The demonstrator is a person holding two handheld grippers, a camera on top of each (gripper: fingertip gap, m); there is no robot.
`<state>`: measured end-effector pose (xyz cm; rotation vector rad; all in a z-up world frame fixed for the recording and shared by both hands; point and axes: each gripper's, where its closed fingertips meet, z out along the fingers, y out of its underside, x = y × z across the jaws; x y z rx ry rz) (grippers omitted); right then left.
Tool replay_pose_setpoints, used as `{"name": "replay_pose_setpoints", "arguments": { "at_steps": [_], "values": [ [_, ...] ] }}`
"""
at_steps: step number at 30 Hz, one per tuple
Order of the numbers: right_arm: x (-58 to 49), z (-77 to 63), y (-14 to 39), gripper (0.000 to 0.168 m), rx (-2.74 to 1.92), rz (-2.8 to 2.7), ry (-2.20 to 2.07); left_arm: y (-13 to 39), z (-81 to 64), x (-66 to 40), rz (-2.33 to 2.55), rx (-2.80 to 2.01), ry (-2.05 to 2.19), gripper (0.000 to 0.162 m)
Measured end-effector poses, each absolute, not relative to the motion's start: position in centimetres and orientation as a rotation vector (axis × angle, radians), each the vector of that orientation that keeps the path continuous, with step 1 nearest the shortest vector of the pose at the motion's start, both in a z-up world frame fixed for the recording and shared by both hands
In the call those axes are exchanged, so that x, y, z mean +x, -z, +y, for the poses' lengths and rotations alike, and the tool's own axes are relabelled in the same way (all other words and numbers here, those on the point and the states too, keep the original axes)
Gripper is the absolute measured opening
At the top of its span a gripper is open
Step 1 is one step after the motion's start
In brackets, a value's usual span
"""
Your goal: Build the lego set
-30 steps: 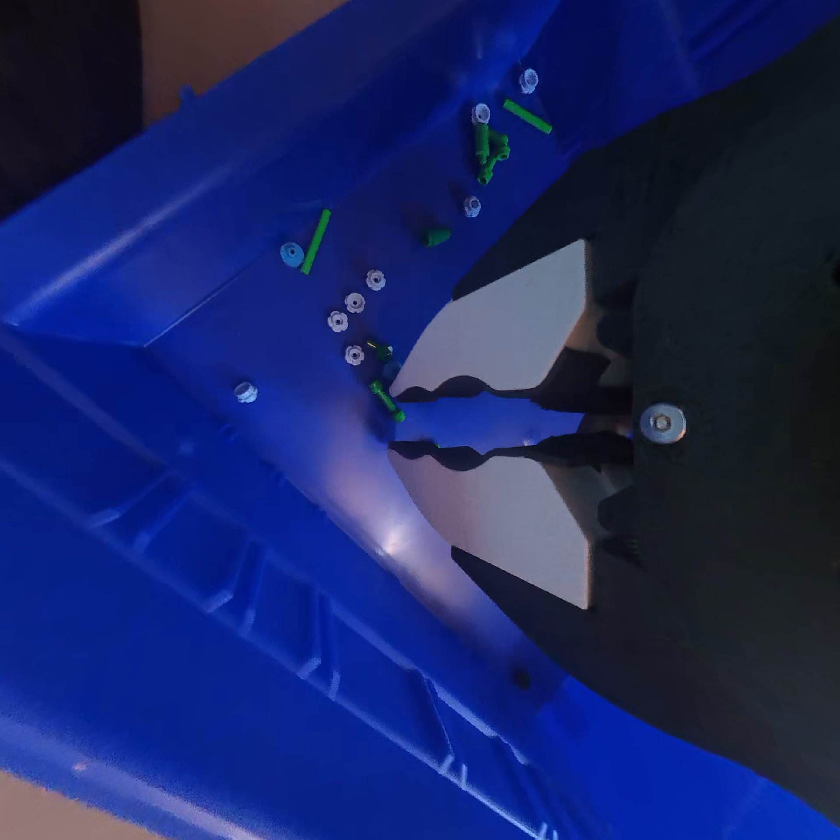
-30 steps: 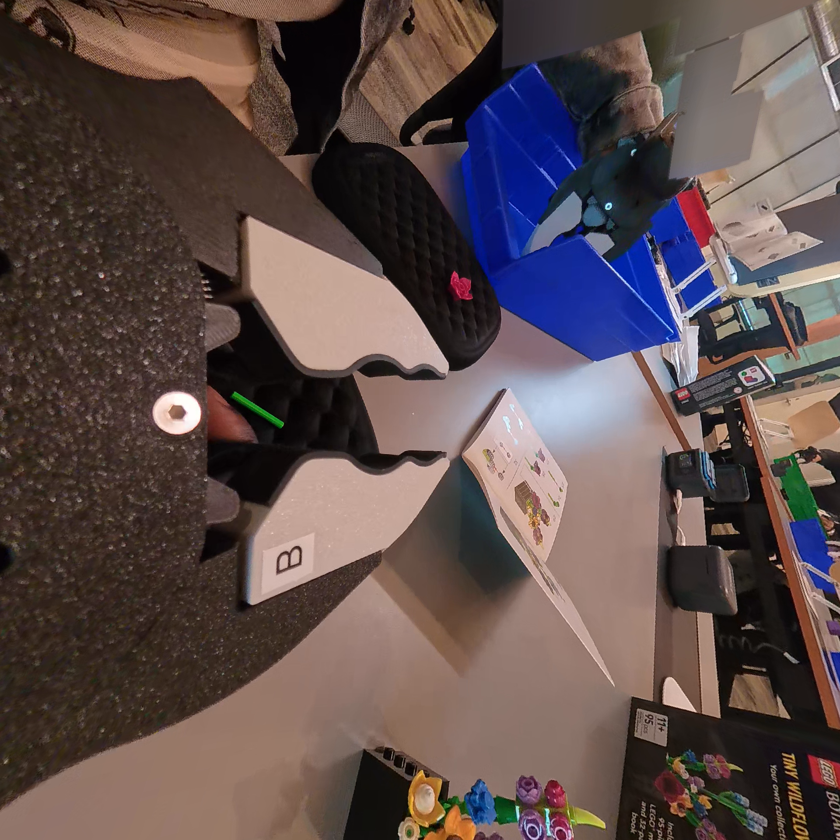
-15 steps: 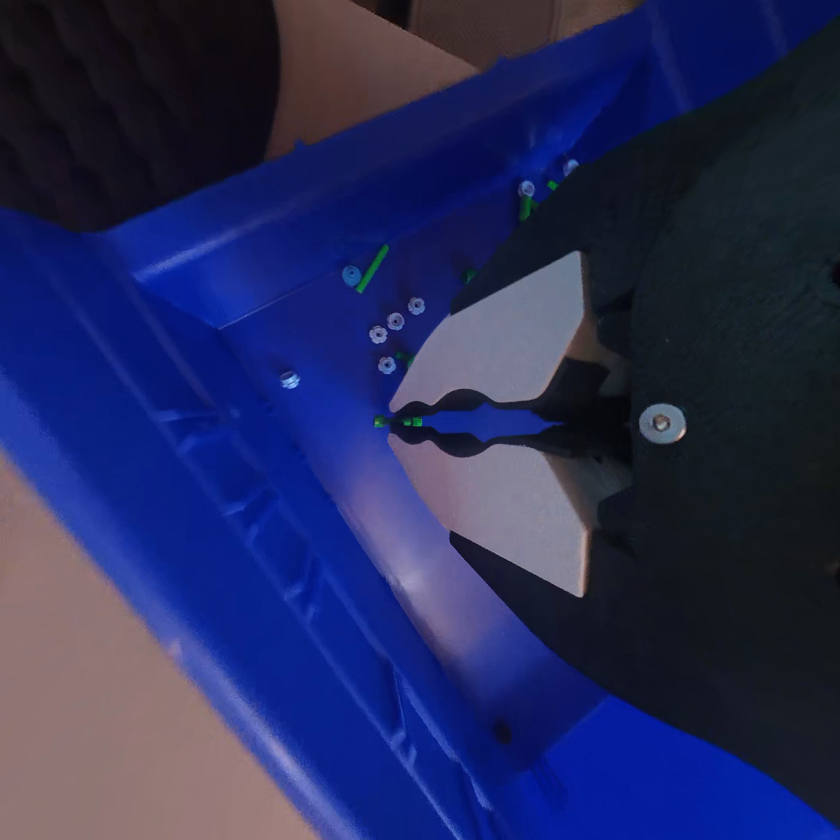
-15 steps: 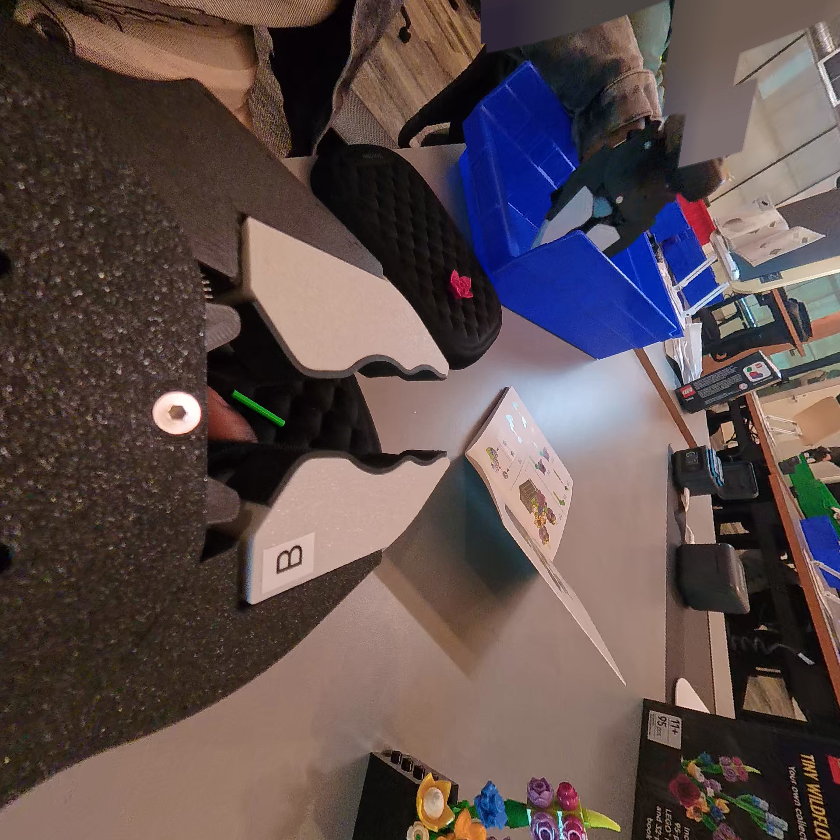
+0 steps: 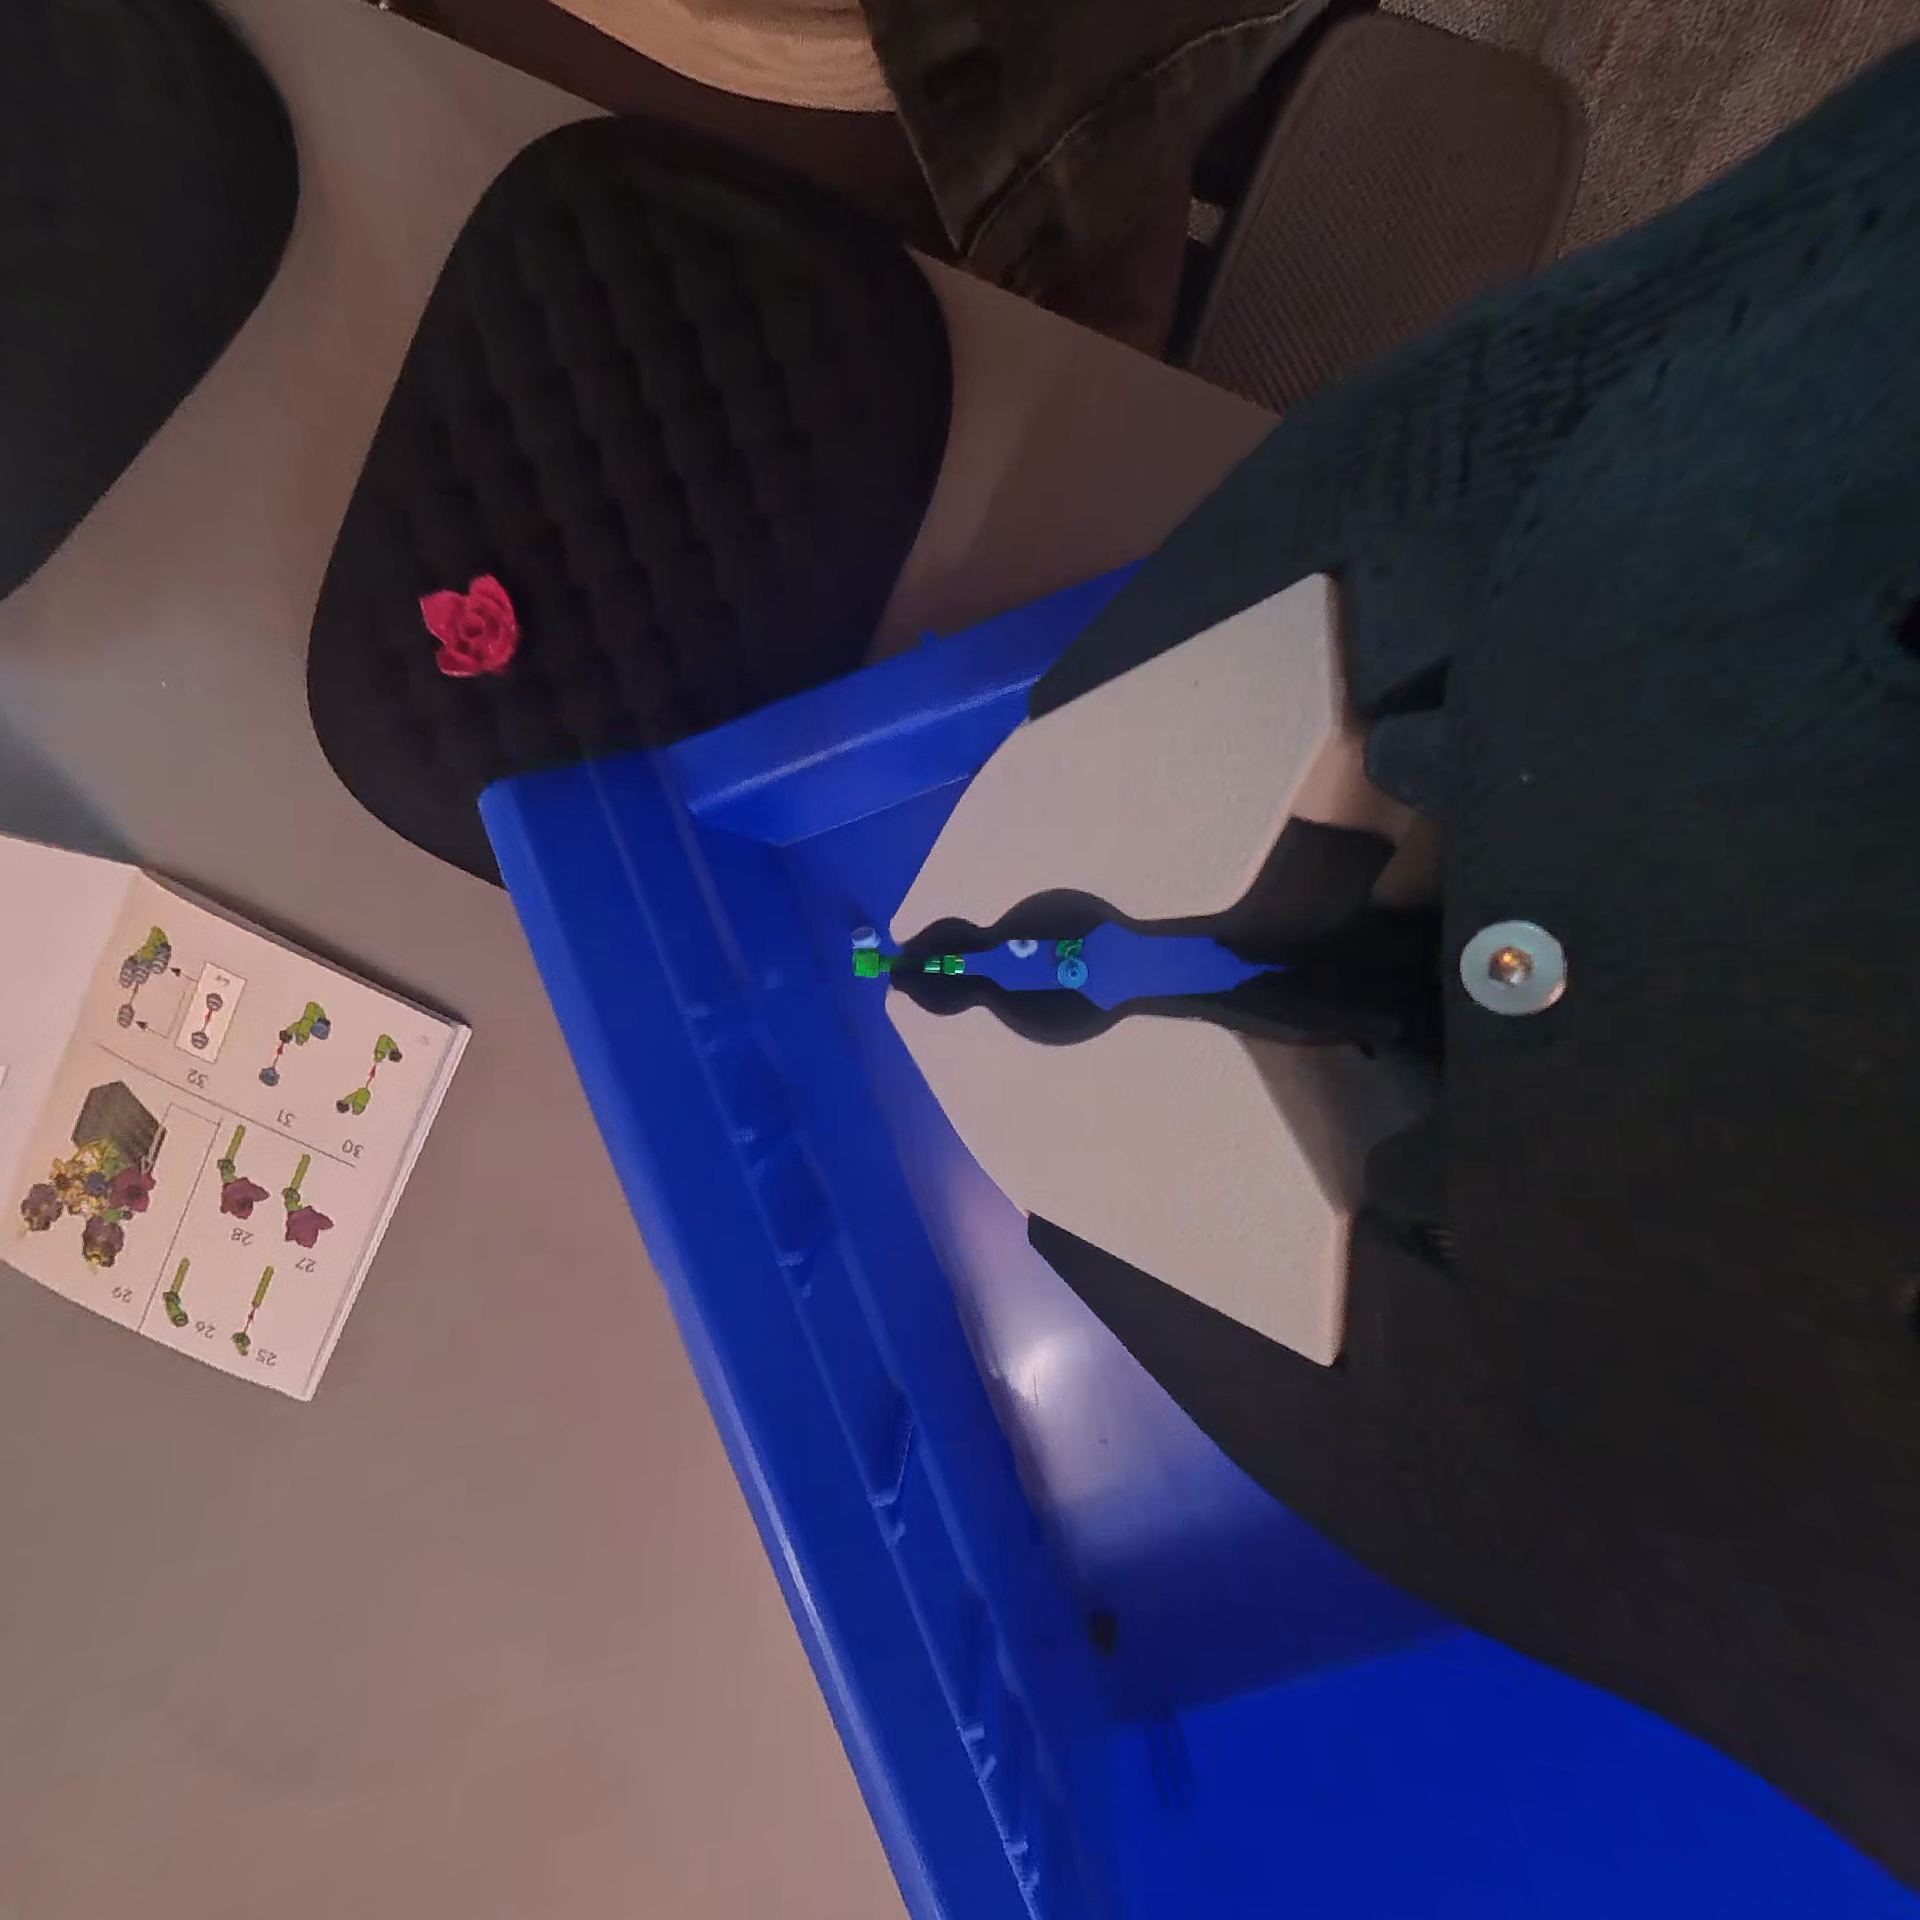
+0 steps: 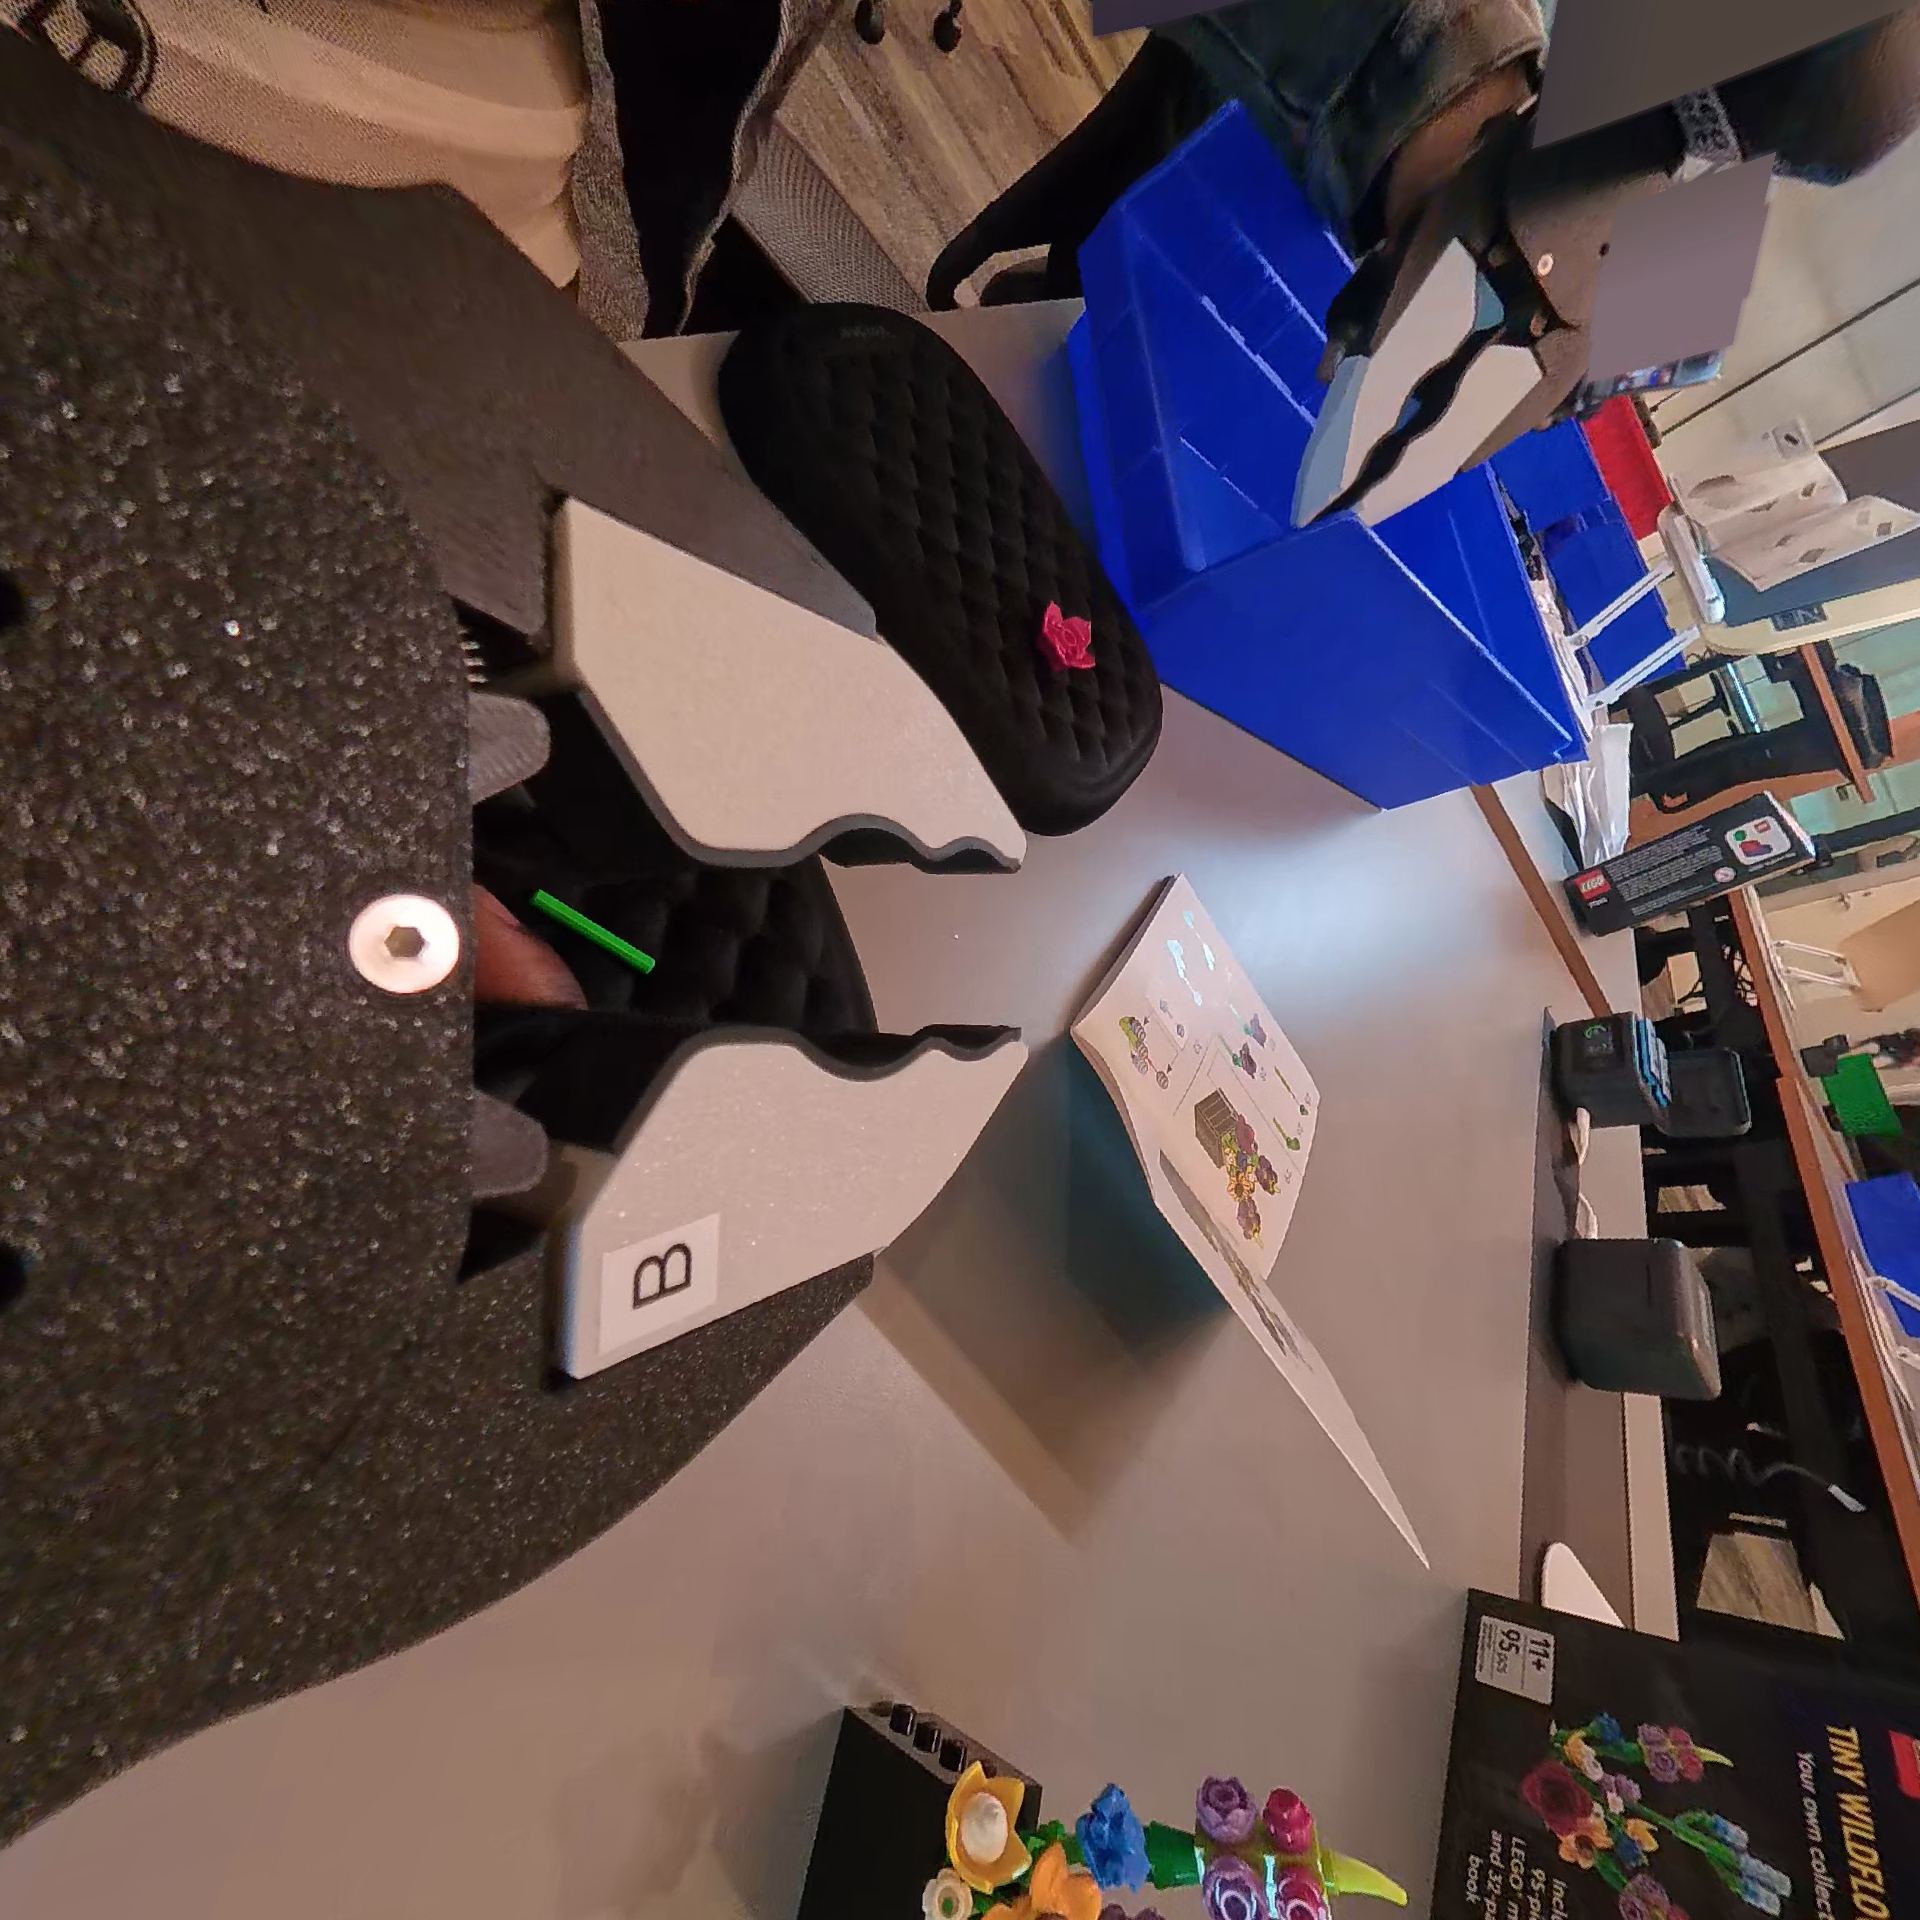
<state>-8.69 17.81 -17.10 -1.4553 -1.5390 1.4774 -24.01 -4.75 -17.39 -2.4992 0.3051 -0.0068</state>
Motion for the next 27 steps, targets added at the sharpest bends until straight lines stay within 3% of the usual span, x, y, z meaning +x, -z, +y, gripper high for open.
{"name": "replay_pose_setpoints", "arguments": {
  "at_steps": [13,27],
  "values": [
    [-8.7,17.9,17.2,0.026,-1.461,-1.54,-1.459,18.2,-5.0,-23.8,0.302,-2.546,-0.012,0.004],
    [-8.7,17.8,17.4,0.026,-1.467,-1.544,-1.455,22.8,-8.0,-26.7,0.222,-2.901,-0.177,0.004]
  ]
}}
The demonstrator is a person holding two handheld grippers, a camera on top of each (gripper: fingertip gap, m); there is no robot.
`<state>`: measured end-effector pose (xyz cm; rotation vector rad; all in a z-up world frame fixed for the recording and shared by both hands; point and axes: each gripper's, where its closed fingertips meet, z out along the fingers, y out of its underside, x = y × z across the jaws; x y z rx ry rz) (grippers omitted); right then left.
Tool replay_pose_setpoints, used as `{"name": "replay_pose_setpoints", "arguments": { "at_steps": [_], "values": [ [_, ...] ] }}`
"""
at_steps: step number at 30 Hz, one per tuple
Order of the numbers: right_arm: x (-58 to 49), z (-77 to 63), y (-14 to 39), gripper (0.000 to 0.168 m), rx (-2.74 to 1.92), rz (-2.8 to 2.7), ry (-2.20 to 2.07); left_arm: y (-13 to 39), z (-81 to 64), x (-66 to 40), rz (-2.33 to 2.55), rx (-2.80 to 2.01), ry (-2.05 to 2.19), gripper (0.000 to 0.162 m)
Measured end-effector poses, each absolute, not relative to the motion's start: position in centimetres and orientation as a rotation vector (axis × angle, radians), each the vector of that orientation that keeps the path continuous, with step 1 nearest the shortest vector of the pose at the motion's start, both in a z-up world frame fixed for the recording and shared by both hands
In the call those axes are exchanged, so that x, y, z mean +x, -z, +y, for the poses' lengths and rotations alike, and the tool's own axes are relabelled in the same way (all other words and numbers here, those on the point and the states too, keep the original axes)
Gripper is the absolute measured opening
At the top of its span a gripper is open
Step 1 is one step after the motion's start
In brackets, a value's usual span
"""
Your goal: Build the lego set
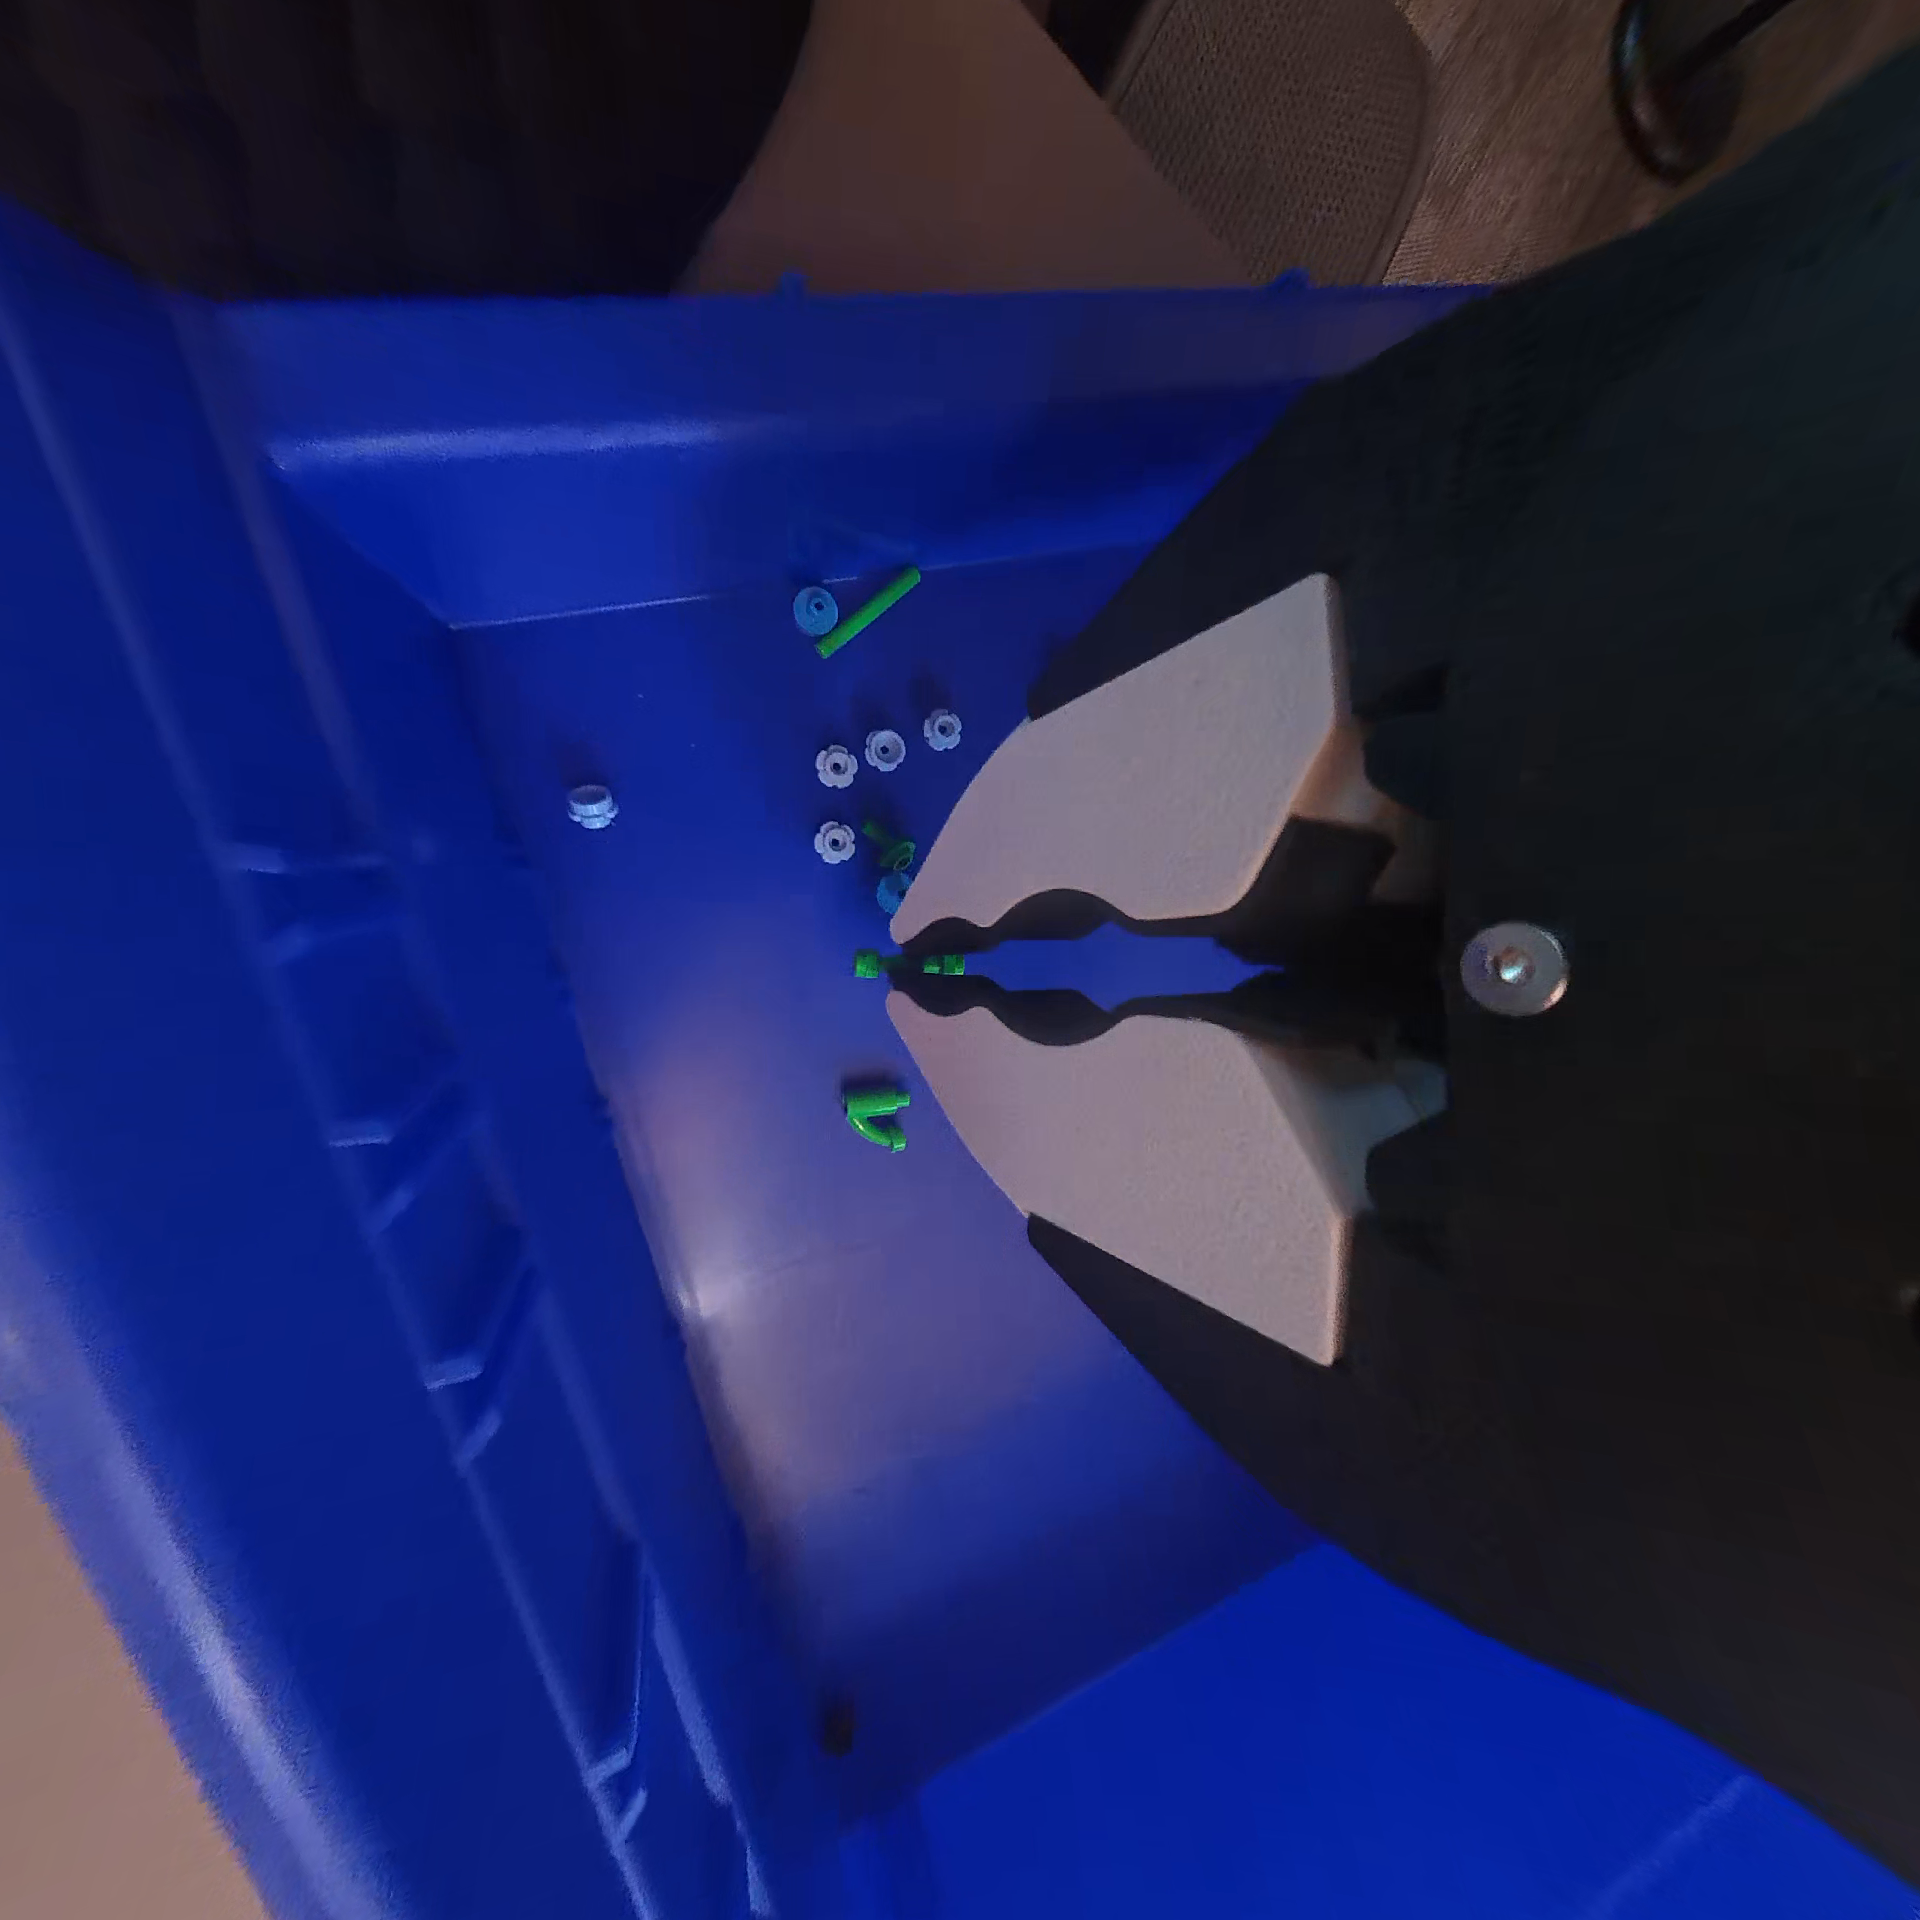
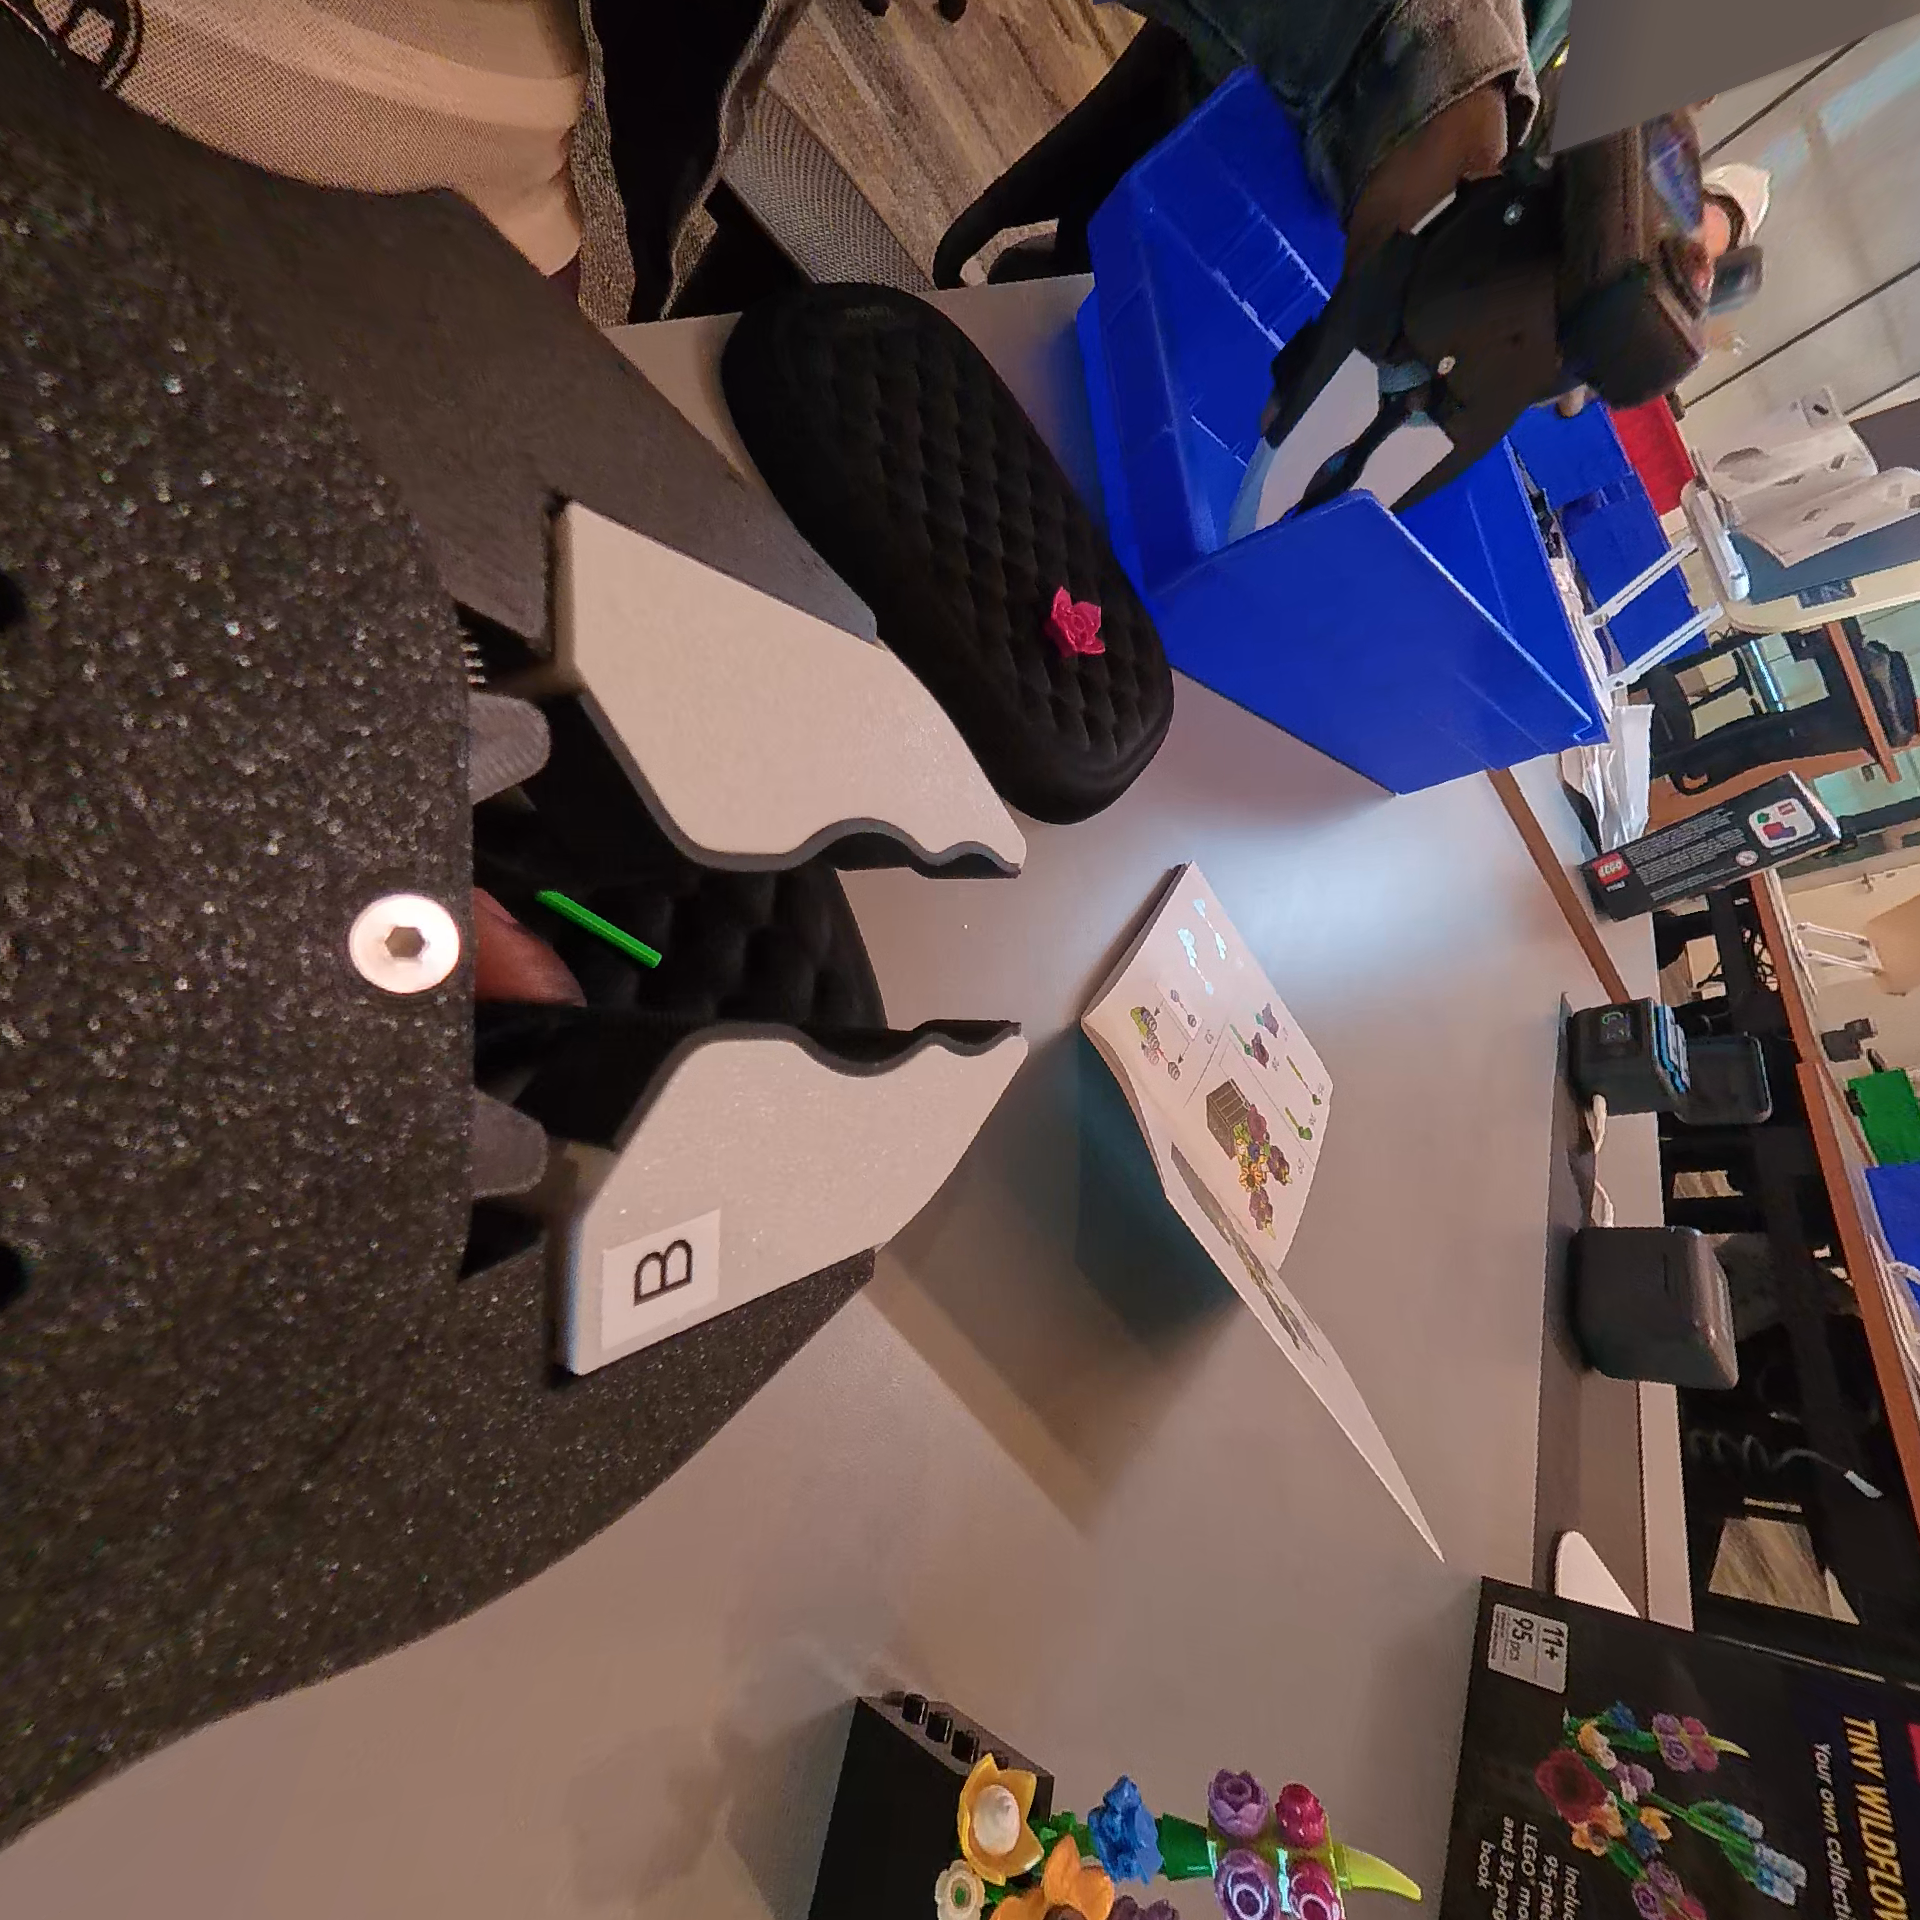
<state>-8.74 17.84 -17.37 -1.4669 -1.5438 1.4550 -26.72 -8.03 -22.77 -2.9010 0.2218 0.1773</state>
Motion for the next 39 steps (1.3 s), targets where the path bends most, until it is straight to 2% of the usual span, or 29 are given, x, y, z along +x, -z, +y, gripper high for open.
{"name": "replay_pose_setpoints", "arguments": {
  "at_steps": [7,13,16,20,23,25,28,31,33,34,35,36,37,38,39],
  "values": [
    [-8.8,17.8,17.4,0.026,-1.469,-1.546,-1.463,23.4,-8.5,-26.9,0.191,-2.952,-0.185,0.006],
    [-8.6,17.6,17.2,0.026,-1.449,-1.556,-1.478,23.1,-8.5,-26.9,0.17,-2.95,-0.204,0.022],
    [-8.3,17.8,16.4,0.027,-1.415,-1.526,-1.516,21.1,-8.3,-27.8,0.126,-2.887,-0.335,0.027],
    [-7.6,19.2,15.5,0.03,-1.391,-1.517,-1.446,15.8,-7.0,-28.4,0.038,-2.623,-0.542,0.036],
    [-7.2,19.9,15.1,0.035,-1.385,-1.525,-1.399,10.8,-4.6,-26.8,-0.057,-2.297,-0.593,0.06],
    [-7.1,20.0,14.9,0.039,-1.381,-1.524,-1.399,8.1,-2.4,-23.8,-0.051,-2.072,-0.506,0.088],
    [-7.1,19.5,15.0,0.048,-1.367,-1.542,-1.413,6.3,0.7,-18.9,-0.001,-1.849,-0.346,0.118],
    [-6.7,19.4,15.4,0.065,-1.371,-1.601,-1.386,6.7,3.5,-14.8,0.043,-1.737,-0.202,0.126],
    [-6.0,19.7,15.7,0.07,-1.386,-1.662,-1.337,7.4,5.0,-12.1,0.078,-1.709,-0.073,0.122],
    [-5.5,19.9,15.8,0.069,-1.392,-1.691,-1.309,7.9,5.5,-10.7,0.132,-1.704,-0.025,0.101],
    [-5.1,20.2,15.9,0.064,-1.389,-1.713,-1.279,8.3,5.7,-9.8,0.178,-1.688,-0.005,0.056],
    [-4.6,20.5,15.9,0.051,-1.378,-1.724,-1.25,8.5,5.9,-9.4,0.192,-1.655,-0.007,0.007],
    [-4.3,20.8,15.7,0.032,-1.361,-1.724,-1.23,8.6,6.2,-9.4,0.171,-1.619,-0.019,0.001],
    [-4.1,21.1,15.5,0.007,-1.345,-1.713,-1.224,9.0,6.4,-9.6,0.155,-1.616,-0.026,0.001],
    [-3.9,21.3,15.2,0.0,-1.335,-1.697,-1.232,9.7,6.4,-9.8,0.148,-1.64,-0.022,0.001]
  ]
}}
